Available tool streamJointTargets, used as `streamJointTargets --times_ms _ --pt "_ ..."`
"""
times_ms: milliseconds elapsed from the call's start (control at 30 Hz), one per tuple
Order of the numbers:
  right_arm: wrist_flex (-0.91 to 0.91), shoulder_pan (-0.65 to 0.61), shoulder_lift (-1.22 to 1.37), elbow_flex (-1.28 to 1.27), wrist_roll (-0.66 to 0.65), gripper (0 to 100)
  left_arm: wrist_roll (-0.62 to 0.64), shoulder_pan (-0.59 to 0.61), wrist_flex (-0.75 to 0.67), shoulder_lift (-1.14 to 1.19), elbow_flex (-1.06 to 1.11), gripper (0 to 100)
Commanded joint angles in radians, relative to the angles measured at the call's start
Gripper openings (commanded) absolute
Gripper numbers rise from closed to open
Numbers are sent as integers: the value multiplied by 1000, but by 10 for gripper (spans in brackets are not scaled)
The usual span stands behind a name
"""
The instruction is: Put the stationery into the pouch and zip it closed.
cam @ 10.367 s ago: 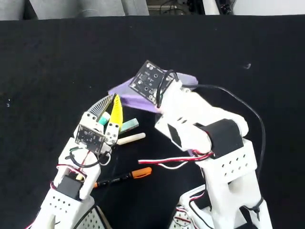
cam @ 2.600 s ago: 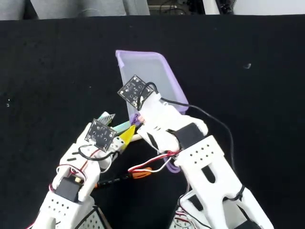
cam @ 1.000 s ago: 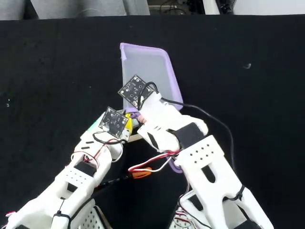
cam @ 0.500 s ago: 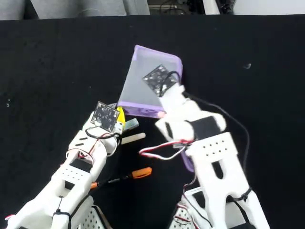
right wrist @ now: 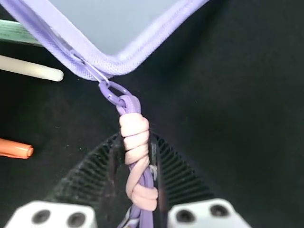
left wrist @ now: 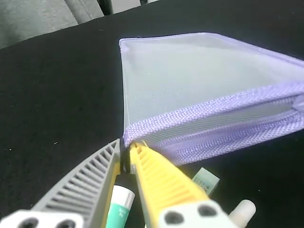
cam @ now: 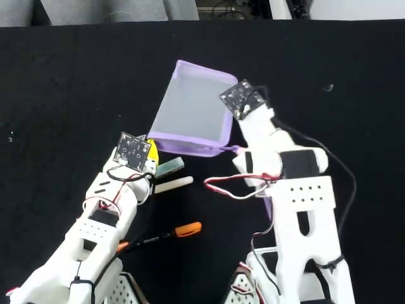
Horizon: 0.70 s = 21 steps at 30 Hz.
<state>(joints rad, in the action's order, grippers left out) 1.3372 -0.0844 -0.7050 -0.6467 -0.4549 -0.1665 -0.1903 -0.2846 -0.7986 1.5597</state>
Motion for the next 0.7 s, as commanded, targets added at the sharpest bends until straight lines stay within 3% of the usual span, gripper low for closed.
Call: streamJointTargets --times_ms 0,300,467,667 --pt "6 43 -7 56 -29 11 -5 25 -18 0 -58 29" --pt "6 9 -7 50 -28 11 -3 -39 -12 3 -47 36" --pt "6 9 -7 50 -28 11 0 -77 -11 3 -27 173" --pt "5 9 -7 51 -28 11 38 -87 -12 5 -28 184"
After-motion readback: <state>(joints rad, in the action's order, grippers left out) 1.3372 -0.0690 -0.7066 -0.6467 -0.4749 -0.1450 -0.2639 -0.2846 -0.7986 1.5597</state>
